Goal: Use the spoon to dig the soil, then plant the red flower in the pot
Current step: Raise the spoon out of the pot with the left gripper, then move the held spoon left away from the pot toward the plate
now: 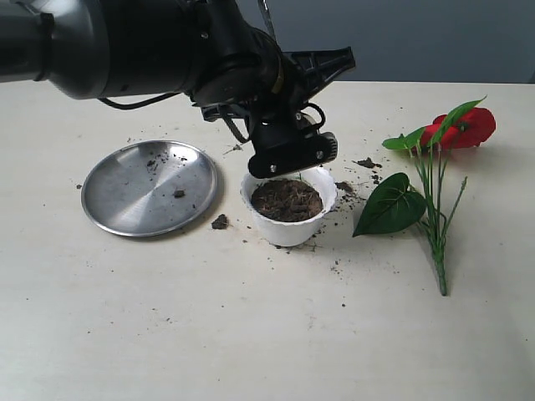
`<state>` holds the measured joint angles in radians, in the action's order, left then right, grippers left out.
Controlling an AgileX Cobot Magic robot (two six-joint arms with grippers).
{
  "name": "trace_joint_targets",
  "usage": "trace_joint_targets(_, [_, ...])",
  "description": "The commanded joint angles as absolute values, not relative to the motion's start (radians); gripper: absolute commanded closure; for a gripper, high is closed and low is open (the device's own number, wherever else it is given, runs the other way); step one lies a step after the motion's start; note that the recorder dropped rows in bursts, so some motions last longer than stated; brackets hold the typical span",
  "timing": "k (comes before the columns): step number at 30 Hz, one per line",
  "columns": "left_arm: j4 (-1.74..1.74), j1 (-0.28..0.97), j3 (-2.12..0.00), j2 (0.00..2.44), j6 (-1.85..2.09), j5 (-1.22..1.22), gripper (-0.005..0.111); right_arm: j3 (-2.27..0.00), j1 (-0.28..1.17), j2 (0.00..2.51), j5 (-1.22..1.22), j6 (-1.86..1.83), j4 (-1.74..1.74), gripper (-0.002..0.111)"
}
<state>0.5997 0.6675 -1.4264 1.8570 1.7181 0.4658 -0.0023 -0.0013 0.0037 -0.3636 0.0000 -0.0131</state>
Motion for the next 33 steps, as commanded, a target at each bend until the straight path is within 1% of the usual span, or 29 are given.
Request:
trace_joint_targets(1, [0.593, 0.668, -1.431, 1.848, 1.715, 0.471, 0.106, 0.0, 0.001, 0.0, -0.36, 0.0, -0.014, 0.108])
trace_joint_targets(5, [0.593, 0.668, -1.431, 1.848, 1.715, 0.469, 0.106, 0.0, 0.001, 0.0, -0.36, 0.0, -0.014, 0.108])
trace_joint_targets(8, [0.593, 0.668, -1.431, 1.848, 1.715, 0.408, 0.106, 0.0, 0.001, 0.0, -0.36, 0.0, -0.014, 0.108])
trace_joint_targets(13, [0.568, 0.668, -1.431, 1.848, 1.715, 0.388, 0.106, 0.0, 0.001, 0.0, -0.36, 0.0, -0.014, 0.108])
trace_joint_targets(22, [0.274, 0.668, -1.431, 1.848, 1.704, 0.38, 0.106, 0.0, 0.001, 0.0, -0.36, 0.0, -0.014, 0.108])
trace_joint_targets(27, [0.177, 0.668, -1.431, 1.848, 1.702, 0.378, 0.106, 0.0, 0.001, 0.0, -0.36, 0.0, -0.014, 0.108])
trace_joint_targets(29, [0.143, 0.666, -1.431, 1.848, 1.654, 0.374, 0.106, 0.0, 0.001, 0.0, -0.36, 0.0, -0.014, 0.108])
trace_joint_targets(33, [0.132, 0.655, -1.431, 1.848, 1.419, 0.33, 0.106, 0.0, 0.001, 0.0, -0.36, 0.0, -0.014, 0.108])
